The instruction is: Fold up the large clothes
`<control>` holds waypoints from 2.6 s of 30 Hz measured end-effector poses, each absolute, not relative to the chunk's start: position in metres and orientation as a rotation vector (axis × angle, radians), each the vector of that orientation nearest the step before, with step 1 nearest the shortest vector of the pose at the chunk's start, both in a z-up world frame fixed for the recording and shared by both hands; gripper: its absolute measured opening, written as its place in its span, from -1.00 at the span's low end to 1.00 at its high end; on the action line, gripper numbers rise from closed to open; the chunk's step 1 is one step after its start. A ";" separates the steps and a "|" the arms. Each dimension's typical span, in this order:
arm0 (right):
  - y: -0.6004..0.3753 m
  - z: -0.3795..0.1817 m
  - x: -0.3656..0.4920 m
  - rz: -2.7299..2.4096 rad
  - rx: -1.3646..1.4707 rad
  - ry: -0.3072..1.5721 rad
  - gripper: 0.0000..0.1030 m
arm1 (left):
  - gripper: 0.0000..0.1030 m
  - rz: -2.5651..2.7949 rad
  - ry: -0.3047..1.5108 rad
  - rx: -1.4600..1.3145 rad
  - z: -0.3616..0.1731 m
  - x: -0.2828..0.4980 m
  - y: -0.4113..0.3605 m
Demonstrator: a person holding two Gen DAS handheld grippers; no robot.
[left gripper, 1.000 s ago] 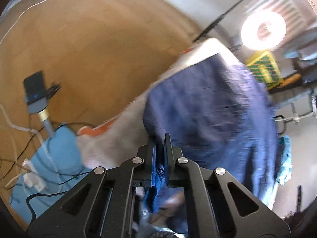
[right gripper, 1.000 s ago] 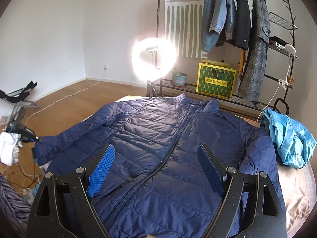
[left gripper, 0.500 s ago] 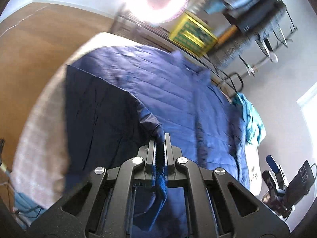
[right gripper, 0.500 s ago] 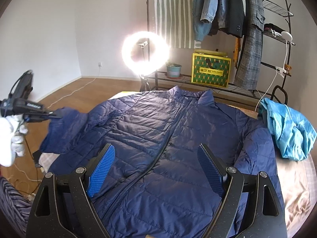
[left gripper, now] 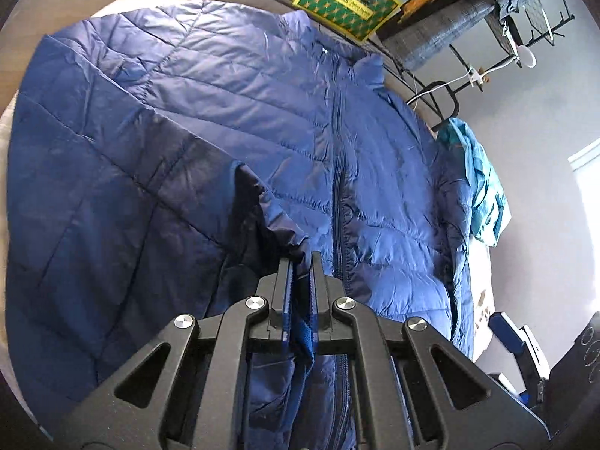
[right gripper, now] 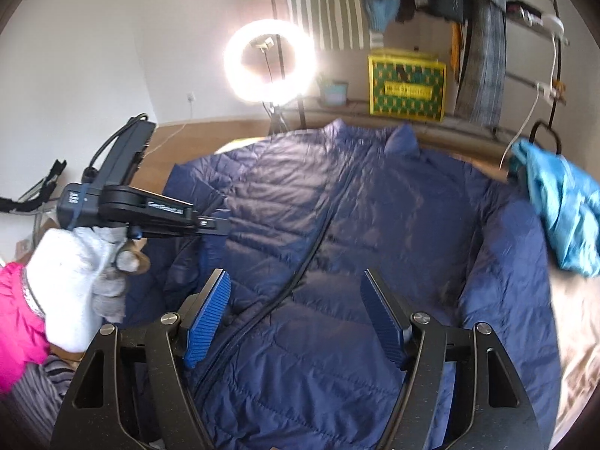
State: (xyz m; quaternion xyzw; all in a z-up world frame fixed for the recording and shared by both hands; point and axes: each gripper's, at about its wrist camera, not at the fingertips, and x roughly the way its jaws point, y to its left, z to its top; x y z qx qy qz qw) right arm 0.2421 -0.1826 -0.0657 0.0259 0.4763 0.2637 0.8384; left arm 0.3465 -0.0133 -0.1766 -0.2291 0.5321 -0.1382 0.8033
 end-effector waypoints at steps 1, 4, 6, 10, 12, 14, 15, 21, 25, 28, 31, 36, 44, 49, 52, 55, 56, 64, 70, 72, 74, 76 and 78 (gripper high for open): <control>-0.182 -0.070 0.244 0.571 0.072 1.027 0.39 | -0.82 -0.302 1.149 -0.490 -0.176 0.348 -0.013; -0.172 -0.077 0.247 0.600 0.094 1.067 0.39 | -0.59 -0.328 1.126 -0.509 -0.164 0.346 -0.006; -0.164 -0.081 0.248 0.616 0.093 1.083 0.40 | -0.55 -0.330 1.085 -0.511 -0.149 0.343 0.005; -0.140 -0.095 0.259 0.678 0.108 1.155 0.40 | -0.54 -0.269 1.000 -0.494 -0.120 0.335 0.037; -0.130 -0.104 0.265 0.694 0.130 1.192 0.40 | -0.54 -0.192 0.967 -0.456 -0.111 0.331 0.057; -0.121 -0.115 0.273 0.703 0.154 1.231 0.40 | -0.54 -0.141 0.947 -0.424 -0.107 0.327 0.072; -0.117 -0.123 0.278 0.698 0.166 1.256 0.40 | -0.54 -0.116 0.944 -0.417 -0.107 0.327 0.081; -0.097 -0.158 0.302 0.670 0.207 1.348 0.40 | -0.54 -0.034 0.951 -0.423 -0.120 0.324 0.129; -0.086 -0.169 0.310 0.669 0.189 1.370 0.34 | -0.54 -0.002 0.949 -0.417 -0.130 0.327 0.150; -0.078 -0.178 0.317 0.668 0.179 1.402 -0.19 | -0.54 0.002 0.960 -0.378 -0.137 0.333 0.163; -0.072 -0.183 0.322 0.699 0.165 1.419 -0.77 | -0.54 0.005 0.950 -0.323 -0.142 0.333 0.174; -0.072 -0.177 0.336 0.702 0.114 1.375 -0.91 | -0.54 0.036 0.978 -0.299 -0.162 0.334 0.191; -0.126 -0.148 0.395 0.553 0.147 1.225 -0.92 | -0.54 -0.007 0.957 -0.294 -0.170 0.355 0.184; -0.168 -0.142 0.426 0.431 0.141 1.168 -0.92 | -0.54 -0.042 0.962 -0.205 -0.171 0.384 0.156; -0.195 -0.145 0.440 0.342 0.097 1.145 -0.92 | -0.54 -0.056 0.959 -0.172 -0.172 0.403 0.139; -0.203 -0.160 0.451 0.296 0.078 1.154 -0.92 | -0.54 -0.066 0.959 -0.167 -0.176 0.420 0.126; -0.205 -0.166 0.456 0.289 0.074 1.162 -0.92 | -0.54 -0.074 0.959 -0.166 -0.178 0.425 0.121; -0.206 -0.188 0.476 0.261 0.076 1.167 -0.92 | -0.54 -0.062 1.017 -0.071 -0.216 0.449 0.088; -0.209 -0.208 0.482 0.224 0.042 1.203 -0.92 | -0.54 -0.050 1.030 -0.032 -0.235 0.453 0.080; -0.208 -0.216 0.483 0.214 0.026 1.224 -0.92 | -0.54 -0.049 1.027 -0.028 -0.236 0.452 0.080; -0.207 -0.223 0.483 0.201 0.019 1.247 -0.92 | -0.54 -0.048 1.027 -0.028 -0.234 0.452 0.080; -0.206 -0.227 0.482 0.194 0.007 1.259 -0.91 | -0.54 -0.045 1.020 -0.028 -0.228 0.449 0.080; -0.206 -0.225 0.481 0.192 0.003 1.265 -0.86 | -0.54 -0.046 1.003 -0.035 -0.218 0.445 0.080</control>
